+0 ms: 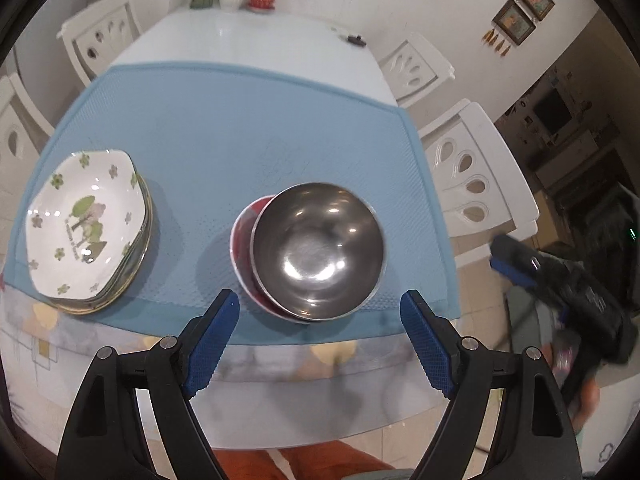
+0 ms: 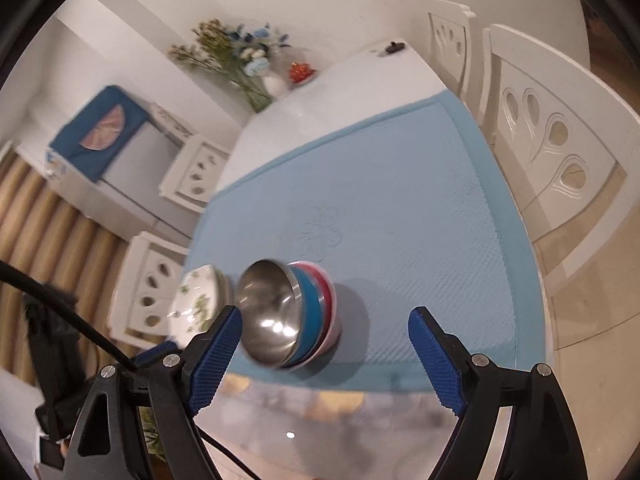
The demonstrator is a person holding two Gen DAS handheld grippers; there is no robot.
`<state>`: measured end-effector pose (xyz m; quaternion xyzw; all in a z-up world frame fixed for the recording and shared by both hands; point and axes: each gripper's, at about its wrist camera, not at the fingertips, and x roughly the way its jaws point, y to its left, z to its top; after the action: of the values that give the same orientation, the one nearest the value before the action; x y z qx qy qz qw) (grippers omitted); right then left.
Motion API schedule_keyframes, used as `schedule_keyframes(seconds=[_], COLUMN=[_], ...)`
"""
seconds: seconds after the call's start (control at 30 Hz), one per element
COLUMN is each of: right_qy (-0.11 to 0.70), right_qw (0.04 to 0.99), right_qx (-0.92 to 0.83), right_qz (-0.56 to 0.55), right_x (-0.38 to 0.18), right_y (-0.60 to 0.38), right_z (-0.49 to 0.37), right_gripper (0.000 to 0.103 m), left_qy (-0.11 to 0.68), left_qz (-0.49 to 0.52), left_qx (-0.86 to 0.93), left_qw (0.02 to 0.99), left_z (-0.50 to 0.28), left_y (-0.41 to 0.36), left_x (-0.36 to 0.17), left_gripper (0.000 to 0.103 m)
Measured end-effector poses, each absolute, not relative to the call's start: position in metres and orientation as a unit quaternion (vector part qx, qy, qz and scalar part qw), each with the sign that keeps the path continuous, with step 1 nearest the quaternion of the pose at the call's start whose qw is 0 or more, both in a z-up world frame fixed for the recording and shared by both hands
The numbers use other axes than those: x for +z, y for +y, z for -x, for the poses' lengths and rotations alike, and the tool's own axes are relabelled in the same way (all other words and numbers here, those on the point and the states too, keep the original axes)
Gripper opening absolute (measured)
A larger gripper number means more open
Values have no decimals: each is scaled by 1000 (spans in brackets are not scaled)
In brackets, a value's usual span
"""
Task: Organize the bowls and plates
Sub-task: 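Move both grippers to the rim of the nested bowl stack, then grasp the nested bowl stack rim with both grippers and lift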
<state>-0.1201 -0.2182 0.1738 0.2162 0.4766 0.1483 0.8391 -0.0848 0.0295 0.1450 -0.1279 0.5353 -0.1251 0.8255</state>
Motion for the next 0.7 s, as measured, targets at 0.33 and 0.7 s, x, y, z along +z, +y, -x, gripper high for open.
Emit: schedule_keyframes(seconds=[0.33, 0.7], right_qy=[563, 599], right_qw=[787, 760], right_qx=[153, 142], right_qz=[-199, -208], right_x=[106, 64], right_y=[-174, -162], right_z=[55, 23], right_gripper=[83, 83], left_qy=[572, 583], left_qz=[152, 159], left_qx=[-127, -119], left_qw=[796, 787], left_z=[53, 40], left_y=[68, 83], left_x=[99, 84], left_gripper=[81, 82])
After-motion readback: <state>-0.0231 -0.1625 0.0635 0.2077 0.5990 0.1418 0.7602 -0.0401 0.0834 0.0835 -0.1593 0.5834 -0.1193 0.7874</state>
